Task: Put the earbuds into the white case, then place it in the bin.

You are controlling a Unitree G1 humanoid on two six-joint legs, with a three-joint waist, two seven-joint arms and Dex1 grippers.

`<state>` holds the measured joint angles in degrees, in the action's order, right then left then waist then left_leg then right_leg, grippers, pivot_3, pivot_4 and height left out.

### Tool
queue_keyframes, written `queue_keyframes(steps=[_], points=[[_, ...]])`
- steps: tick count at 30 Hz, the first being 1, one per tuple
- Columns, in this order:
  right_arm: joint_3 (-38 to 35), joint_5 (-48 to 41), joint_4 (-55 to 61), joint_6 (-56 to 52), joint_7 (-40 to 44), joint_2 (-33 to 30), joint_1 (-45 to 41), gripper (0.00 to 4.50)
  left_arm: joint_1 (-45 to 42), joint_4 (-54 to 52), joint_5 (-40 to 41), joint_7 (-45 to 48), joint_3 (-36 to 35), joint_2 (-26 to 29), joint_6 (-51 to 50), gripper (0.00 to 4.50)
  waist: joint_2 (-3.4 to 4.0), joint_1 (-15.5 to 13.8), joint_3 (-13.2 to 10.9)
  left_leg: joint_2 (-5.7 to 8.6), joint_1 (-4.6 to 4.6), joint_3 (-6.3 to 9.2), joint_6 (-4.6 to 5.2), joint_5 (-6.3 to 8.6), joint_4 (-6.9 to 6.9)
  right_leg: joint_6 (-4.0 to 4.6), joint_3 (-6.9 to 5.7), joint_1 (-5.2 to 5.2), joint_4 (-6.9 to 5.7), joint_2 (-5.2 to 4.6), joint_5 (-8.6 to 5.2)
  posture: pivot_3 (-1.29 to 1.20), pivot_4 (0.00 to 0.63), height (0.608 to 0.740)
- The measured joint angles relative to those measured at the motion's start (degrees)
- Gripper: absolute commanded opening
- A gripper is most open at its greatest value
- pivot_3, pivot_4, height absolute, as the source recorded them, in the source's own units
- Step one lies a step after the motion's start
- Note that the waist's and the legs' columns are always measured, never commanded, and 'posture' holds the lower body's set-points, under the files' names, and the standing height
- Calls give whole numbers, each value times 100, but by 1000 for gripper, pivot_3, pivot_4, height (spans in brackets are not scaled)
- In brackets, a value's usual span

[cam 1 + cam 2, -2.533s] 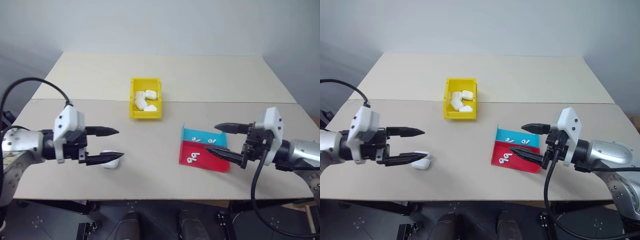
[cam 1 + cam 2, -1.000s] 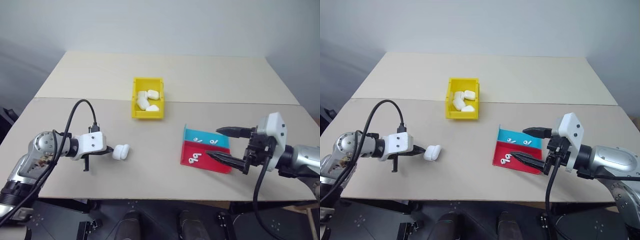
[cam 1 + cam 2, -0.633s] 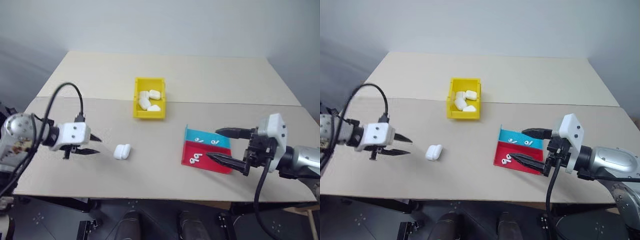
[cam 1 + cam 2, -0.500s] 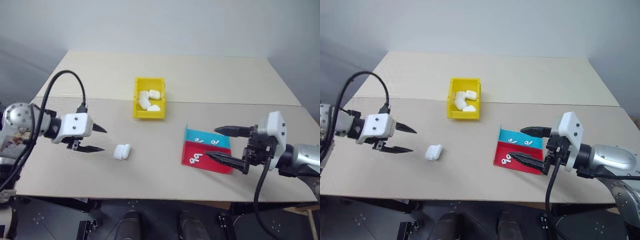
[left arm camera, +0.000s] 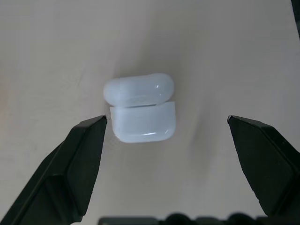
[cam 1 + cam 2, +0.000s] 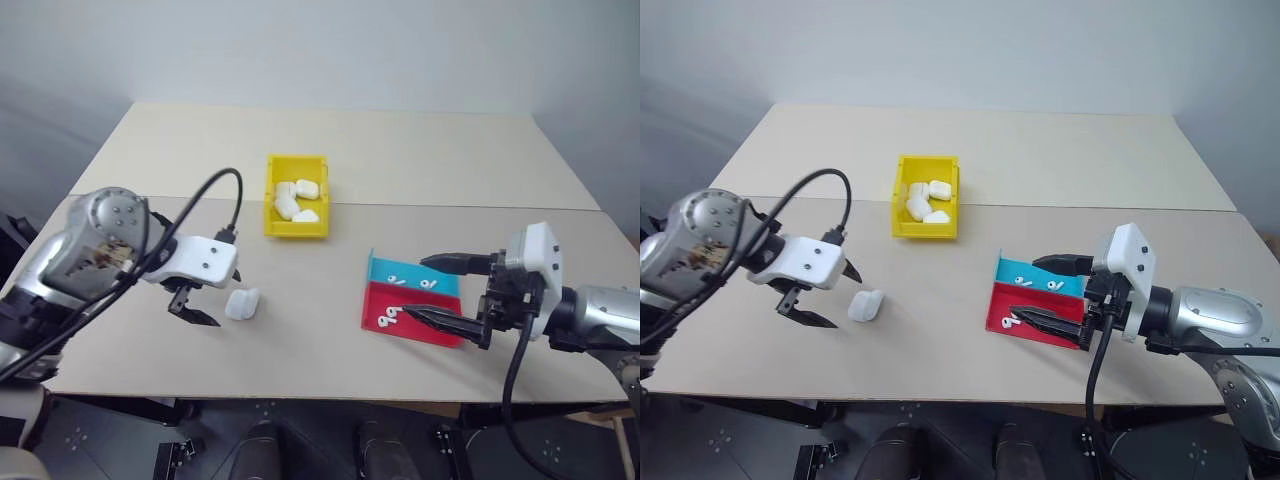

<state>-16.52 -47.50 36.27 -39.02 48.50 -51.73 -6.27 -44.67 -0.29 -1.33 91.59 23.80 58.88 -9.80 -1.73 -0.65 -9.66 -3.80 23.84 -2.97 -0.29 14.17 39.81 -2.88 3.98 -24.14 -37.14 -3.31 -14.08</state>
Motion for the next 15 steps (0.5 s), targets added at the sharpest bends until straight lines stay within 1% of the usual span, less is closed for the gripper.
queue_keyframes(steps=[5, 8, 15], points=[[-7, -2, 73, 0, -60, -1, 53, 4500, -24, 242, -579, -178, 226, -320, 57, 4469, -1, 0, 0, 0, 2, 1, 0, 0, 0, 0, 0, -1, 1, 0, 0, 0, 150, 740], [-28, -4, 163, 0, -114, -1, 95, 4500, -26, 265, -879, -320, 298, -525, -92, 4469, -1, 0, 0, 0, 2, 2, 1, 0, 0, 0, -1, -1, 1, 0, 0, 0, 150, 740], [-76, -44, 270, 0, -143, -1, 211, 4500, -25, 237, -1102, -291, 358, -659, -390, 4469, -1, 8, 1, 0, 1, 3, 1, 0, 0, 0, 0, -1, -1, 0, 0, 0, 150, 740]])
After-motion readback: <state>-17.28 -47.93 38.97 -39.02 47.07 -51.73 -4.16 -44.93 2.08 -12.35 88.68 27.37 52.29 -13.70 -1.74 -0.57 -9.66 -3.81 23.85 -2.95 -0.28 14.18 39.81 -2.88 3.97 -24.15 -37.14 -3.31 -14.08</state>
